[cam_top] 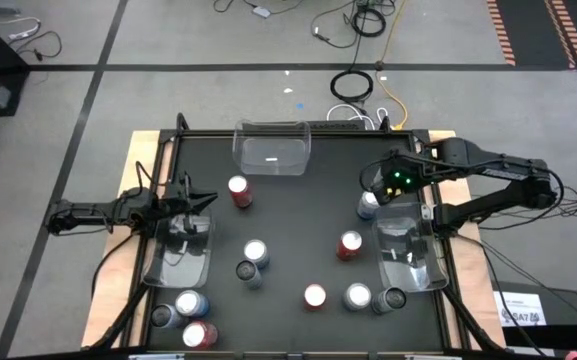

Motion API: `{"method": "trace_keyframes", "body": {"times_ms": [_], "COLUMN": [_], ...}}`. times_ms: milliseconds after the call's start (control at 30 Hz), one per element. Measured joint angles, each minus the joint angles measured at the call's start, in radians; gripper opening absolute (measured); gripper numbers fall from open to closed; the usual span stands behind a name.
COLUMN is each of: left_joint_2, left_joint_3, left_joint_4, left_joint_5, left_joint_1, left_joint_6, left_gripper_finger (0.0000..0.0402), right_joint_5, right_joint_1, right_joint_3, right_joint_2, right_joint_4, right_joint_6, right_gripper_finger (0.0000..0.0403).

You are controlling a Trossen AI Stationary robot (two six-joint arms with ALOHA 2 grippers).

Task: Sort soda cans
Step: Move the red soda can to the top center of the table

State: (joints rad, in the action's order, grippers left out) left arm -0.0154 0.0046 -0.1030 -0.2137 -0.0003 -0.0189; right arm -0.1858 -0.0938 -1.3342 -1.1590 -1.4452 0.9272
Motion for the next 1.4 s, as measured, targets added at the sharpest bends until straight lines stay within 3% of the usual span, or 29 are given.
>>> {"method": "trace_keyframes", "body": {"times_ms": [233, 467, 767, 1167, 1400], "left_joint_2": [0.000, 0.000, 0.000, 0.000, 0.000], "left_joint_3": [0.000, 0.000, 0.000, 0.000, 0.000], "left_joint_4": [0.000, 0.000, 0.000, 0.000, 0.000], "left_joint_5": [0.000, 0.000, 0.000, 0.000, 0.000], "left_joint_1": [0.000, 0.000, 0.000, 0.000, 0.000], "left_joint_6": [0.000, 0.000, 0.000, 0.000, 0.000], "left_gripper_finger": [0.0042, 0.0042, 0.0042, 0.0042, 0.0042], "right_joint_5": [0.004, 0.048, 0.062, 0.059, 0.064], "right_joint_1": [0.020, 0.051, 0.164, 0.335, 0.378], "right_joint_3": [0.000, 0.000, 0.000, 0.000, 0.000], "right_joint_2": [-0.059, -0.105, -0.120, -0.268, -0.330], "right_joint_4": [-0.003, 0.023, 0.117, 0.282, 0.221], "right_joint_6": [0.003, 0.052, 0.230, 0.518, 0.587], "right_gripper_finger": [0.0231, 0.0273, 0.0278, 0.0278, 0.0278]}}
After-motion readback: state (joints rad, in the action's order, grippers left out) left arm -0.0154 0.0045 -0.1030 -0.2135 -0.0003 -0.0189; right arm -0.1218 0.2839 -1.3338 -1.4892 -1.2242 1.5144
